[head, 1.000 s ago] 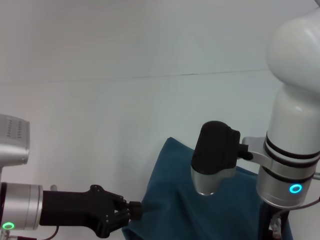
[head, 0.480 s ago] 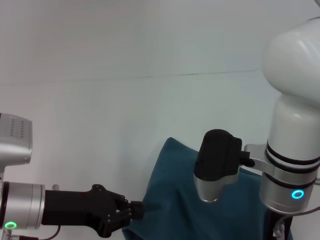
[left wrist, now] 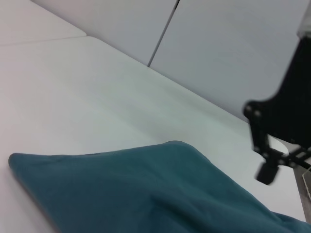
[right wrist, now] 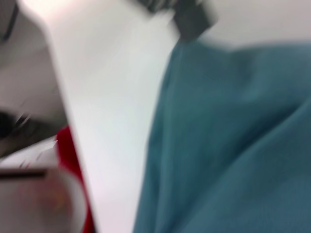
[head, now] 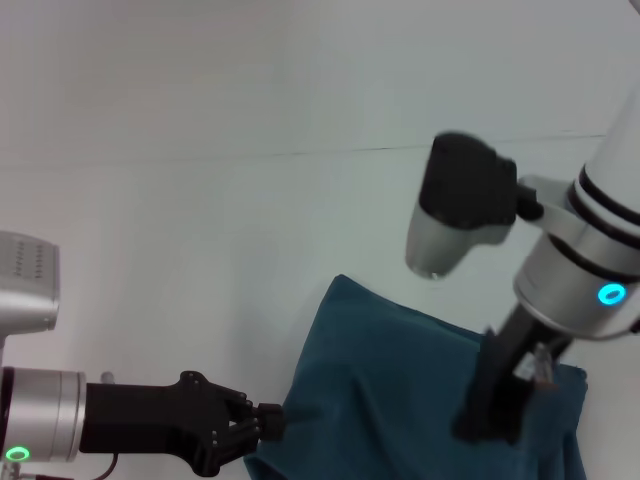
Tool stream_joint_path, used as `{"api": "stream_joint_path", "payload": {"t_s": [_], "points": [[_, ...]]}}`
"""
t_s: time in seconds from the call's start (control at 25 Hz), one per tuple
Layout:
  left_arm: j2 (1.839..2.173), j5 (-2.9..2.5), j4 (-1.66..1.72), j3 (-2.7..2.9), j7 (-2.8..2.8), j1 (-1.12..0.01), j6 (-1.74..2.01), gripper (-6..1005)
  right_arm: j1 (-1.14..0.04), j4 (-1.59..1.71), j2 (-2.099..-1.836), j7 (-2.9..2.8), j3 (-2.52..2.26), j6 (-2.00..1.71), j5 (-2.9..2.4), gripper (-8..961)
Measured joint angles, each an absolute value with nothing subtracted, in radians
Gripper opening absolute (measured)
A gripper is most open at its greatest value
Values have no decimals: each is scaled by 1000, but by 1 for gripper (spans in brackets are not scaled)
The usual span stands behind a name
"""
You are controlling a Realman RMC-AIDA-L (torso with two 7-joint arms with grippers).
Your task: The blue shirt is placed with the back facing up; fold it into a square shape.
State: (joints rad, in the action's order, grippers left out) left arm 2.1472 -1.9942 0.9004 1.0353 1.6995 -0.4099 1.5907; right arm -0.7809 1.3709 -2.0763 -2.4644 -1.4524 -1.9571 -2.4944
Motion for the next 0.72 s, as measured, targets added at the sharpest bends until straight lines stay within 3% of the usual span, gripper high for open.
{"api": "stream_joint_path", "payload": {"t_s": [0.2, 0.72], "points": [[2148, -1994, 900, 1035, 1697, -413, 1589, 69, -784, 1342, -2100, -2471, -1506, -1796, -2587, 16], [2148, -1994, 887, 1036, 1692, -416, 1576, 70, -821, 1172, -2099, -2525, -1655, -1721, -2590, 21]]}}
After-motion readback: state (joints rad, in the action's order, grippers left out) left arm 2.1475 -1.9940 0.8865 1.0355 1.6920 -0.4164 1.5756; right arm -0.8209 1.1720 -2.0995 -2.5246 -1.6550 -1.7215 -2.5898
